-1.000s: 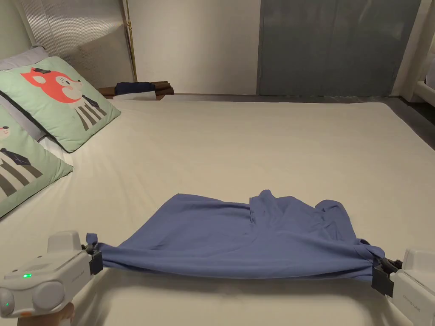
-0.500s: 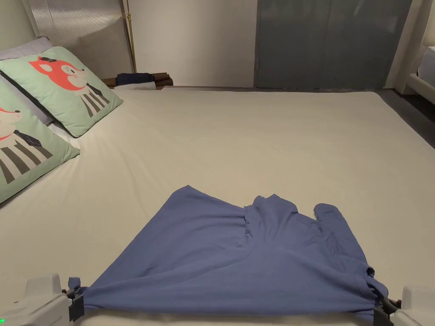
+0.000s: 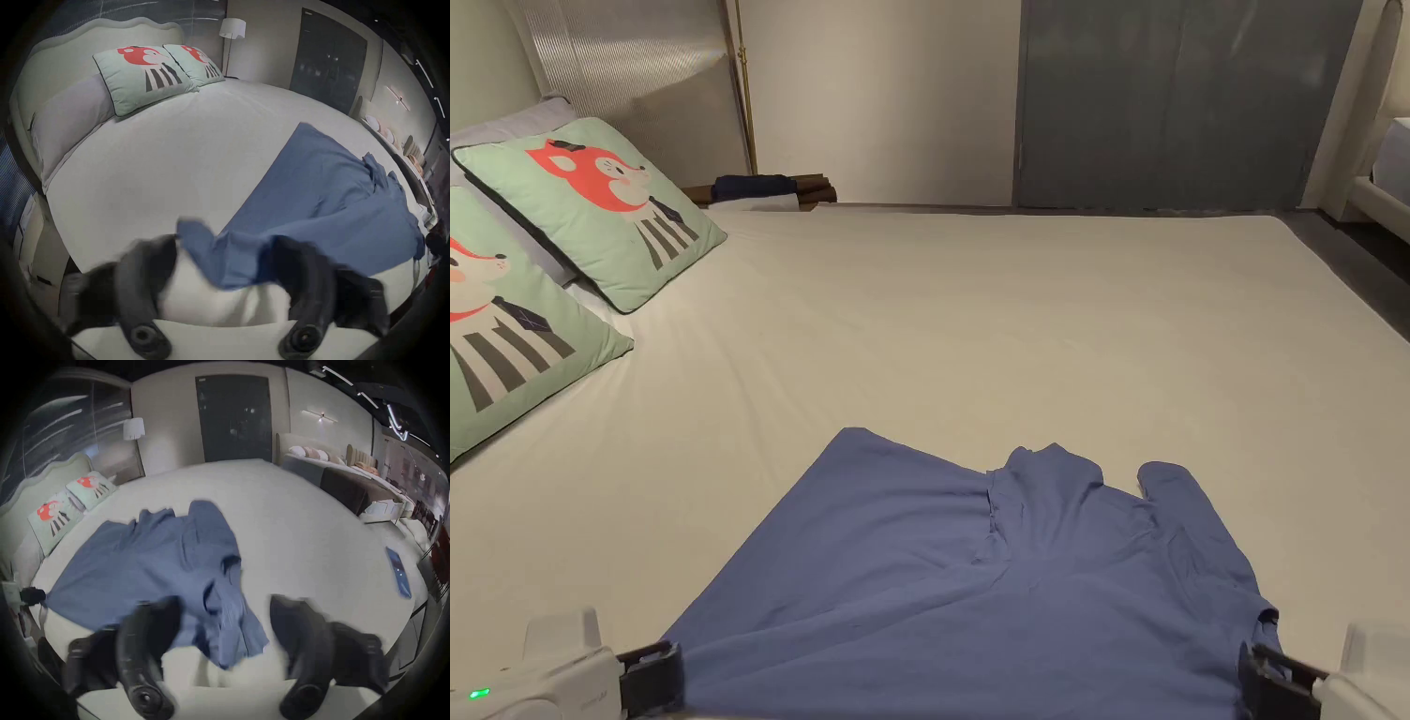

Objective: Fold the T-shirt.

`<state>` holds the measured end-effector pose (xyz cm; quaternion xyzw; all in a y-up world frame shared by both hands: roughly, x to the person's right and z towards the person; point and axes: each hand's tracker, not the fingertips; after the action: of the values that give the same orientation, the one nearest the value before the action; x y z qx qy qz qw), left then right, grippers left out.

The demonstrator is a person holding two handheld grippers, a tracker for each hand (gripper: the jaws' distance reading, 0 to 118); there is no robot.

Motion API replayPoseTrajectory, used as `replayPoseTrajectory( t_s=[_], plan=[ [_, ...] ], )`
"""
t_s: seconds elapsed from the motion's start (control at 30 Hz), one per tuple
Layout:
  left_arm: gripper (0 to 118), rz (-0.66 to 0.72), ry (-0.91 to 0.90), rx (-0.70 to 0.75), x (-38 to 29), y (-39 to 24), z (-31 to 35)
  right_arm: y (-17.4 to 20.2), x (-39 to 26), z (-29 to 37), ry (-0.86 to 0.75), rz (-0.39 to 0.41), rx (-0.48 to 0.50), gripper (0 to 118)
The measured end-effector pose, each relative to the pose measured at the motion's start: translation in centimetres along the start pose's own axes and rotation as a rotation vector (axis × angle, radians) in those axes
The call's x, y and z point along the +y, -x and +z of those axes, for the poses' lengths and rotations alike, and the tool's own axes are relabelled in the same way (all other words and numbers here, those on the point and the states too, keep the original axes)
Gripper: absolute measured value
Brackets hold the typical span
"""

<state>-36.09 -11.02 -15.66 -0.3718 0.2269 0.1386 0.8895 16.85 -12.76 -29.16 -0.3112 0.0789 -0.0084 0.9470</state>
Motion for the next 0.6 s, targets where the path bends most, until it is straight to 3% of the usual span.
replayPoseTrajectory(
  t_s=[0.27, 0.53, 0.6],
  plan=[
    [105, -0.016, -0.435, -0.147, 7.9, -6.0, 7.8, 3.6, 10.9, 7.4, -0.478, 0.104, 0.000, 100],
    [103, -0.114, -0.746, -0.163, 9.7, -9.6, 10.9, 6.5, 13.7, 10.2, -0.662, 0.168, -0.075, 100],
    [98, -0.144, -0.787, -0.159, 9.5, -10.0, 10.7, 6.9, 13.7, 10.1, -0.674, 0.176, -0.079, 99]
  ],
)
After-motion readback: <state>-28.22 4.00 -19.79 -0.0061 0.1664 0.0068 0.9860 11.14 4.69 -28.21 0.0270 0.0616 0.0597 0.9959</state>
